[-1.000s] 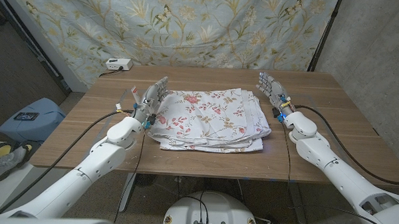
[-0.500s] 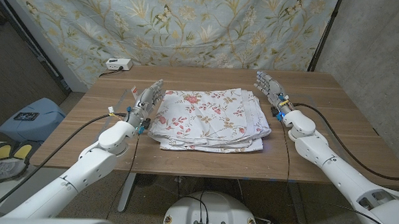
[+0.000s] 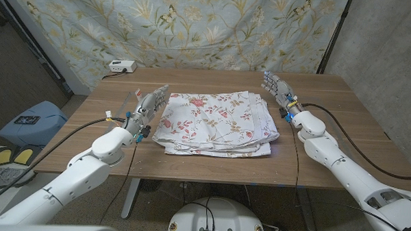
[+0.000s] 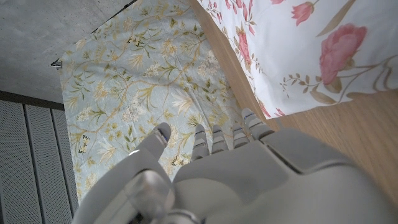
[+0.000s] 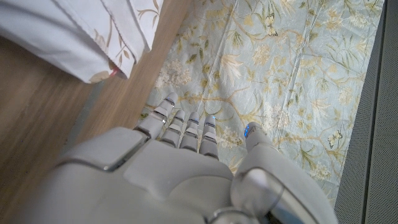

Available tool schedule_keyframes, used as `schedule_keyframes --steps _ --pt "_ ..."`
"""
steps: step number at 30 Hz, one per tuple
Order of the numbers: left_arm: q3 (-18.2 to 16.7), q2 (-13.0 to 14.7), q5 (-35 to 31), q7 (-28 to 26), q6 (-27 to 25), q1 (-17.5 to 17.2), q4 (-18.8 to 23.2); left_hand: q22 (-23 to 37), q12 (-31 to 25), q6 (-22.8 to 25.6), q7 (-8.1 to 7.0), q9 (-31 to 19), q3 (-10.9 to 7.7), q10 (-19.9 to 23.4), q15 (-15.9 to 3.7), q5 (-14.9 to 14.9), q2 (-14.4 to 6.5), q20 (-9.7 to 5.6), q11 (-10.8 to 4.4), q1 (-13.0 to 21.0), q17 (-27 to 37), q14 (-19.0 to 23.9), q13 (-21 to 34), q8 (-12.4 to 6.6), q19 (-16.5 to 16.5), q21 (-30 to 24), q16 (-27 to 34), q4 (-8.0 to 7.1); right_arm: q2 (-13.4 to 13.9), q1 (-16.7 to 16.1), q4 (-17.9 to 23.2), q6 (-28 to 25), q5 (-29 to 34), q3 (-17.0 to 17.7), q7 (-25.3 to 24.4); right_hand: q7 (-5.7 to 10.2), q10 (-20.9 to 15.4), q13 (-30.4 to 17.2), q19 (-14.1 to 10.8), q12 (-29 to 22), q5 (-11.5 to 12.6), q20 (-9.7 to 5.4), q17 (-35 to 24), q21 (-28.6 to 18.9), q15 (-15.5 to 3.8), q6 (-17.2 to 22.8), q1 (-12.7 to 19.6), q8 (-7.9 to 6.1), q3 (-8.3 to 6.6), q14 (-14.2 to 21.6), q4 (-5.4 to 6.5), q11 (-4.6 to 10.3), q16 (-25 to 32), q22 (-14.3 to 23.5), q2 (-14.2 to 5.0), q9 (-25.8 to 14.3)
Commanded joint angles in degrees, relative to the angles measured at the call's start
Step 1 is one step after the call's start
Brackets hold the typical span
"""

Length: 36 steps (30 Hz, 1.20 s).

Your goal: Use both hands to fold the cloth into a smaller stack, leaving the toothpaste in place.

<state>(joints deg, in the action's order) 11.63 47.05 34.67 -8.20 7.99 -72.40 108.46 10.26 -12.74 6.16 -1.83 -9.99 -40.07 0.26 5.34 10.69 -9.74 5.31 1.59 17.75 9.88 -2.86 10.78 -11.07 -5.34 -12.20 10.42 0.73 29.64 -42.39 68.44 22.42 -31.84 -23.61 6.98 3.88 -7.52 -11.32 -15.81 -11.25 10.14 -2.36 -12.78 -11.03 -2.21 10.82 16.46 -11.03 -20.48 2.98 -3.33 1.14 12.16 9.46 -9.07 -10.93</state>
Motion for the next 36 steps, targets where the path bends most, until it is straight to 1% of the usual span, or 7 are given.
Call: schedule_keyframes --steps 1,5,17,22,24,32,36 --pt "-3.1 4.6 -2.9 -1.5 -2.8 -4.8 5.9 0.1 -0.5 0.8 -0.08 -0.2 -0.36 0.6 0.12 0.6 -0.3 -0.1 -0.05 1.0 -0.1 0.4 0.1 -0.34 -0.7 -0.4 0.4 0.75 0.7 1.1 -1.3 0.5 0.4 -0.1 1.3 -0.14 0.1 -0.2 0.5 0.0 0.0 -2.01 0.0 0.1 0.1 -0.2 0.3 -0.05 -0.2 -0.1 -0.5 0.07 -0.2 0.3 0.19 -0.2" --pt "-4.3 6.1 -4.2 -2.1 -4.4 -6.3 7.7 0.1 -0.5 1.1 -0.13 -0.2 -0.5 0.8 0.1 0.8 -0.3 -0.08 -0.11 1.3 -0.1 0.5 0.1 -0.32 -0.8 -0.4 0.4 1.11 0.9 1.2 -1.1 0.3 0.6 0.0 0.9 -0.16 0.1 -0.2 0.5 0.0 0.0 -2.02 0.0 0.1 0.09 -0.2 0.4 -0.05 -0.21 -0.1 -0.55 0.07 -0.2 0.3 0.17 -0.2" --pt "-11.1 10.5 -7.6 -2.7 -8.9 -15.0 13.2 0.1 -0.4 1.5 -0.02 -0.2 -0.57 1.0 0.15 1.1 -0.2 -0.15 -0.02 2.0 -0.1 0.8 0.1 -0.19 -1.1 -0.4 0.3 1.97 0.6 2.7 -3.4 1.3 1.9 -0.3 0.4 -0.17 0.3 -0.2 0.7 0.1 0.0 -2.1 0.1 0.1 0.0 -0.3 0.3 -0.07 -0.2 -0.2 -0.65 0.15 -0.1 0.3 0.17 -0.2" --pt "-14.0 11.3 -10.0 -2.4 -10.9 -17.9 14.7 0.1 -0.3 1.6 0.04 -0.2 -0.55 1.0 0.2 1.1 -0.2 -0.15 0.21 2.2 -0.1 0.8 0.1 -0.12 -1.1 -0.4 0.3 2.18 0.4 3.3 -4.3 1.6 2.3 -0.4 0.2 -0.08 0.5 -0.2 0.8 0.1 0.0 -2.08 0.1 0.2 0.02 -0.5 0.3 -0.01 -0.18 -0.4 -0.66 0.08 -0.2 0.3 0.17 -0.2" --pt "-15.1 10.3 -10.1 -2.5 -11.2 -18.8 15.2 0.1 -0.2 1.0 0.08 -0.2 -0.48 0.9 0.37 1.1 -0.2 -0.16 0.29 2.3 0.0 0.7 0.1 0.17 -1.2 -0.3 0.2 2.3 0.5 3.7 -4.8 1.4 2.6 -0.6 0.4 -0.07 0.5 -0.2 1.1 0.1 0.0 -2.09 0.1 0.3 -0.03 -0.5 0.2 -0.01 -0.16 -0.5 -0.65 0.09 -0.2 0.3 0.18 -0.2" --pt "-21.5 10.1 -13.8 -0.3 -15.5 -23.7 18.6 0.1 0.3 0.2 0.21 -0.2 0.05 0.1 1.23 1.1 -0.2 -0.08 0.72 2.3 0.1 -0.3 0.1 0.57 -0.5 0.0 -0.1 2.42 1.4 5.2 -6.3 1.6 4.3 -1.2 1.0 0.15 1.4 -0.2 3.5 0.3 -0.1 -2.41 0.1 0.9 -0.24 -1.0 -0.1 0.11 -0.05 -2.1 -0.57 -0.14 -0.6 0.3 0.12 -0.2" --pt "-23.4 10.6 -16.6 2.1 -17.9 -24.9 20.2 0.1 0.4 0.0 0.29 -0.2 0.21 -0.1 1.35 1.1 -0.2 -0.05 0.82 2.3 0.1 -0.5 0.1 0.65 -0.4 0.1 -0.2 2.43 1.7 5.5 -6.6 1.6 4.7 -1.3 0.9 0.43 2.0 -0.2 4.4 0.4 -0.1 -2.42 0.1 1.0 -0.3 -1.5 -0.3 0.25 0.05 -2.9 -0.54 0.1 -0.8 0.3 0.16 -0.2"
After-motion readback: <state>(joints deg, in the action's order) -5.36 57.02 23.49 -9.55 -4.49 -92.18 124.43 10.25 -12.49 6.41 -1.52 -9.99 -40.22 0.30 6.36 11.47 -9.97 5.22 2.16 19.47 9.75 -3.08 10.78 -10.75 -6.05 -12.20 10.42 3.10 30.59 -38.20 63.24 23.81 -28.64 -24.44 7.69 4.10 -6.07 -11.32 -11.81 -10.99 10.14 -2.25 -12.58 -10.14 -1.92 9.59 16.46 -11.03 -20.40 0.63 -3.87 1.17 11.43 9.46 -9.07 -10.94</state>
